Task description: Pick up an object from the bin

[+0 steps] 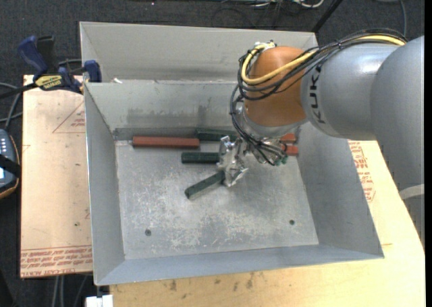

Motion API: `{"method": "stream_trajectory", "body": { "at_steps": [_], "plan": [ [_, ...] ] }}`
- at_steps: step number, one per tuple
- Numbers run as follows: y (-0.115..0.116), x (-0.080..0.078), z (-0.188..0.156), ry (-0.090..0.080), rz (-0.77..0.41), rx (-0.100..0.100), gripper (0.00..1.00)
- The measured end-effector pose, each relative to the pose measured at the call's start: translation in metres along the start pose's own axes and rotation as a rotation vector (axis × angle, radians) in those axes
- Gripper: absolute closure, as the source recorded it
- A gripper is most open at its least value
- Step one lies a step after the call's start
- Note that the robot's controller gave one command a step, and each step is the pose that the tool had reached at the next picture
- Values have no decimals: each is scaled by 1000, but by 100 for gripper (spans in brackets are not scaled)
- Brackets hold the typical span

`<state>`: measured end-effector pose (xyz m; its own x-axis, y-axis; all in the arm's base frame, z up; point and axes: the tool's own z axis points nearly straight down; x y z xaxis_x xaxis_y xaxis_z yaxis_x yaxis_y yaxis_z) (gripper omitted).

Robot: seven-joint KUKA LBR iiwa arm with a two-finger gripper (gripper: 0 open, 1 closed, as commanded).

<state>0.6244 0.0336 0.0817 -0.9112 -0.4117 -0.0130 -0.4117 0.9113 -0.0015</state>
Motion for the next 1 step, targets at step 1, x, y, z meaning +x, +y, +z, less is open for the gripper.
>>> {"method": "stream_trajectory", "body": {
  "at_steps": [1],
  "plan": [
    [-28,-16,-193,0,25,3,100]
  ]
}}
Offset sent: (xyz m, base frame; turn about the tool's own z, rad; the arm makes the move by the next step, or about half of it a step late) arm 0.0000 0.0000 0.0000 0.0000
